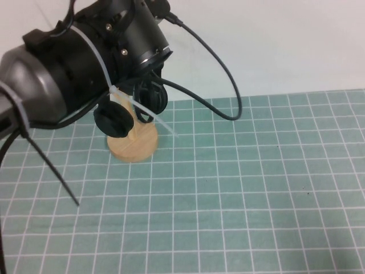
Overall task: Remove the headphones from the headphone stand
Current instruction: Pick up the headphones from the headphone stand
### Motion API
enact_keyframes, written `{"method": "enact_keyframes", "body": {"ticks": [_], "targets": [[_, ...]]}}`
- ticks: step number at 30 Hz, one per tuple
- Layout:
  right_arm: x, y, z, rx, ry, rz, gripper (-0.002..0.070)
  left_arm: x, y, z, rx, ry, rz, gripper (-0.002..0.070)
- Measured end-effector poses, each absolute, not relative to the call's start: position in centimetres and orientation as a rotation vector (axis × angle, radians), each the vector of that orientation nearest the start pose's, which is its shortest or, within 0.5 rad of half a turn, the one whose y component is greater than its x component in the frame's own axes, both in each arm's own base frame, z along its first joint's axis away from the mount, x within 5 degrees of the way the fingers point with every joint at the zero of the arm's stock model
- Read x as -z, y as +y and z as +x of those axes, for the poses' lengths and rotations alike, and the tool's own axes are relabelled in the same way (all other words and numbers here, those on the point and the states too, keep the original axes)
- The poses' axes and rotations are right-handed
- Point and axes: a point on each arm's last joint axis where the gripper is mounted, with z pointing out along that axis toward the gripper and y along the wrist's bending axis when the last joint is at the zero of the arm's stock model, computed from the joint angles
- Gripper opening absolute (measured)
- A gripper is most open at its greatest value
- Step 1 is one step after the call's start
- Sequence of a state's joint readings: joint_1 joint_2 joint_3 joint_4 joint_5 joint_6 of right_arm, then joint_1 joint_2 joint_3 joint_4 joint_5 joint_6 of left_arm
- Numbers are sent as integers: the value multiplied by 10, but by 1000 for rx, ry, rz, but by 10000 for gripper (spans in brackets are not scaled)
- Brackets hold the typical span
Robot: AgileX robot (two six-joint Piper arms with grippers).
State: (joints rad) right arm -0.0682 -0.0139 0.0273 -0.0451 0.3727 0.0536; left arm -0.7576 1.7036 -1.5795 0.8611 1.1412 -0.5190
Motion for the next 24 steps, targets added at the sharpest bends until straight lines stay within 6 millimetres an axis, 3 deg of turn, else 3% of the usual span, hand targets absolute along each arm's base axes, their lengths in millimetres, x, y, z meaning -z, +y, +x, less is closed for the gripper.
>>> {"method": "enact_keyframes", "body": {"ticks": [9, 16, 19, 24], "targets": [[-171, -5, 52, 54, 1868, 86, -9, -337, -192, 336, -584, 2226, 498, 427], [-171, -5, 52, 54, 1868, 86, -9, -330, -189, 348, -560, 2210, 504, 412], [-171, -5, 52, 54, 1868, 86, -9, -328, -188, 351, -559, 2214, 502, 358], [-171, -5, 52, 54, 1868, 86, -9, -320, -188, 356, -558, 2226, 508, 209]]}}
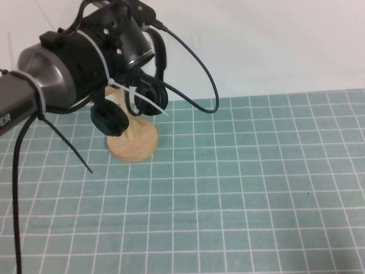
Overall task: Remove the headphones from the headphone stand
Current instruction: Pick up the headphones from the headphone stand
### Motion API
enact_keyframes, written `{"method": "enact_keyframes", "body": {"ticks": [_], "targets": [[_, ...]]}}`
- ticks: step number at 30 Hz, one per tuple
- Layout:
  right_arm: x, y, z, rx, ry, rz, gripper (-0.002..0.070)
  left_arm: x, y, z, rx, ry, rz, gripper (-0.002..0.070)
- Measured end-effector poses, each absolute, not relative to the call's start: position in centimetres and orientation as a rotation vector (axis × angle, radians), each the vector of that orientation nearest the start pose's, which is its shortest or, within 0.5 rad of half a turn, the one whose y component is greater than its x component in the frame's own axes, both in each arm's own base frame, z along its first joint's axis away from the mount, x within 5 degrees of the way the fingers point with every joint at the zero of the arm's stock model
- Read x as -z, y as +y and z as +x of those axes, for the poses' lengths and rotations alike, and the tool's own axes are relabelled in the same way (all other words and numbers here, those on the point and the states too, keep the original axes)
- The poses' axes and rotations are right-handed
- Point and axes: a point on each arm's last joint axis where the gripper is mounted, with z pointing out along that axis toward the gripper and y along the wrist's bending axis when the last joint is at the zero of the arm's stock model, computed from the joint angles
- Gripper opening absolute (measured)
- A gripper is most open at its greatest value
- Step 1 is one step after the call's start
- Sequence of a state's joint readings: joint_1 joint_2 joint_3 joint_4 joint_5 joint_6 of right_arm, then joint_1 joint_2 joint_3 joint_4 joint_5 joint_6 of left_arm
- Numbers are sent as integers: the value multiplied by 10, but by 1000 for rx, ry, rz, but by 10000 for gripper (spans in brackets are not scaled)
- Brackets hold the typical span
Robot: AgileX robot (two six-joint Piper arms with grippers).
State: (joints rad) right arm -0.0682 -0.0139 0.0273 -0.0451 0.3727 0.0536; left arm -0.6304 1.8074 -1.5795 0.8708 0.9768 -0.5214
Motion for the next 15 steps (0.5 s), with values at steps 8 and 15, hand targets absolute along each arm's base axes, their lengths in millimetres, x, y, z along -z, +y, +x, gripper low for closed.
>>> {"method": "enact_keyframes", "body": {"ticks": [8, 15], "targets": [[-171, -5, 52, 56, 1868, 85, -9, -320, -189, 356, -545, 2225, 500, 149], [-171, -5, 52, 56, 1868, 85, -9, -337, -191, 344, -496, 2205, 483, 146]]}}
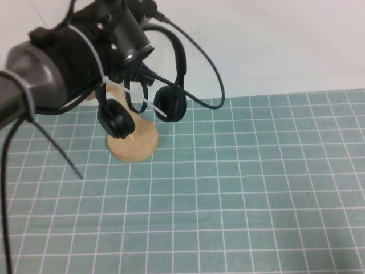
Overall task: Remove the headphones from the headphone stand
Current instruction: Pick up the headphones from the headphone stand, then place the headphones on the table
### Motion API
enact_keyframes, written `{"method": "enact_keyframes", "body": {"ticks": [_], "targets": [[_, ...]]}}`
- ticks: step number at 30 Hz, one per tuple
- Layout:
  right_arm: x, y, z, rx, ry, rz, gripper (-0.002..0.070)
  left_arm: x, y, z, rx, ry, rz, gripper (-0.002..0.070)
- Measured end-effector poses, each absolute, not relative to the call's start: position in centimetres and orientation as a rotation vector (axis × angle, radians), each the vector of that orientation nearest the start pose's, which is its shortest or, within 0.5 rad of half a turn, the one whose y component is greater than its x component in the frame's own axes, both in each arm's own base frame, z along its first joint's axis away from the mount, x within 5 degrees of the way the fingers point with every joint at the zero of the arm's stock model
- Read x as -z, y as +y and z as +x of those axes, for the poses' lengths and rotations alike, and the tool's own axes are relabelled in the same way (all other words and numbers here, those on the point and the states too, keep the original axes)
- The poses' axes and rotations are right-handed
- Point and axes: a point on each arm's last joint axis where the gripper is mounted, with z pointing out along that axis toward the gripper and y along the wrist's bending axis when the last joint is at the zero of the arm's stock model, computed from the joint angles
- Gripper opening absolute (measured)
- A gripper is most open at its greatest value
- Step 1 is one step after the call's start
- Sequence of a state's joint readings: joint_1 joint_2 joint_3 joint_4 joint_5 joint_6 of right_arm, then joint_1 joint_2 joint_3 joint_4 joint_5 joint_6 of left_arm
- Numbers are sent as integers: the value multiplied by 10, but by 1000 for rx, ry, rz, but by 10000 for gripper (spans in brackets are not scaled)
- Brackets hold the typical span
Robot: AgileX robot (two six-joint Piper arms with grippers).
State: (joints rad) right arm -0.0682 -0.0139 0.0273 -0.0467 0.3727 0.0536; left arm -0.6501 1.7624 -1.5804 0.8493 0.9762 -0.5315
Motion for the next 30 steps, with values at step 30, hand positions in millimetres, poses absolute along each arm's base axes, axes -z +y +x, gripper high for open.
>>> {"method": "enact_keyframes", "body": {"ticks": [30], "targets": [[-171, -5, 52, 56, 1868, 85, -9, -210, -225, 310, -83, 2835, 907, 145]]}}
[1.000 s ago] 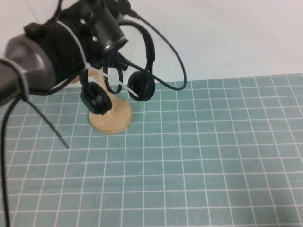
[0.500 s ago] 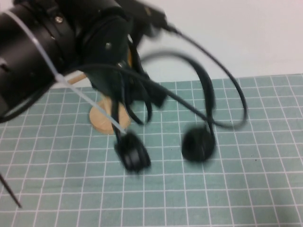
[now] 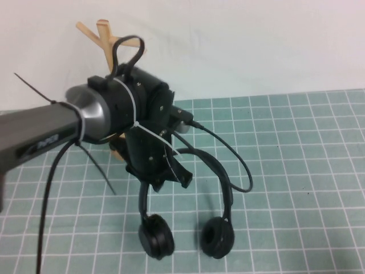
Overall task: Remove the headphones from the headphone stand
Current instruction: Place the headphones on the table
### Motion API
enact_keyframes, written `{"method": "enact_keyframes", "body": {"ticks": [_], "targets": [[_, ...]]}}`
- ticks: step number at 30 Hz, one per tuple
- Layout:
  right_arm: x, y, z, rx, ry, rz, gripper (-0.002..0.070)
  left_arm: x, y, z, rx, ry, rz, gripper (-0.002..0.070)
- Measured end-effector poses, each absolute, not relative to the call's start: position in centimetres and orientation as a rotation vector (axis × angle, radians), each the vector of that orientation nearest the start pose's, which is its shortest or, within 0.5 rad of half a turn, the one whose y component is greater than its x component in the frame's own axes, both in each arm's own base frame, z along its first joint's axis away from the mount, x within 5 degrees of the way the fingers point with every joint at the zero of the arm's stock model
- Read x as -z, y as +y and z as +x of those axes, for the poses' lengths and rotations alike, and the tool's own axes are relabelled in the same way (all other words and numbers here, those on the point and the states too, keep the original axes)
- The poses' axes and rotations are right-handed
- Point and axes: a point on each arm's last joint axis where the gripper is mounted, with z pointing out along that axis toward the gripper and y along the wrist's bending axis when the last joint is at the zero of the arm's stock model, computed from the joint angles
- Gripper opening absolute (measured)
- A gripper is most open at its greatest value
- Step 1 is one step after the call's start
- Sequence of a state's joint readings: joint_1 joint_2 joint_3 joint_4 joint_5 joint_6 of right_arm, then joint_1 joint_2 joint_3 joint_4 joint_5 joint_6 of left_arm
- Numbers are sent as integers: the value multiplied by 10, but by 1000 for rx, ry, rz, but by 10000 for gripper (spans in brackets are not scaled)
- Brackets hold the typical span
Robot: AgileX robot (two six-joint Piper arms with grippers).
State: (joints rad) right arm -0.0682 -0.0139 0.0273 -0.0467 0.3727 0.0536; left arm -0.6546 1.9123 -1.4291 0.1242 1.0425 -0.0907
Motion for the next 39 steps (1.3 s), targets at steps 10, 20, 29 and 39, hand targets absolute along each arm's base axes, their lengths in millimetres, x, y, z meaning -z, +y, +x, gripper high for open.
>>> {"method": "enact_keyframes", "body": {"ticks": [10, 20, 29, 39], "targets": [[-171, -5, 52, 56, 1868, 85, -9, -157, -231, 322, 28, 2957, 892, 127], [-171, -5, 52, 56, 1868, 85, -9, -142, -231, 331, 25, 2910, 941, 119], [-171, -5, 52, 56, 1868, 85, -9, -147, -228, 332, -1, 2880, 968, 426], [-171, -5, 52, 56, 1868, 85, -9, -246, -229, 269, -62, 2629, 1023, 189]]}}
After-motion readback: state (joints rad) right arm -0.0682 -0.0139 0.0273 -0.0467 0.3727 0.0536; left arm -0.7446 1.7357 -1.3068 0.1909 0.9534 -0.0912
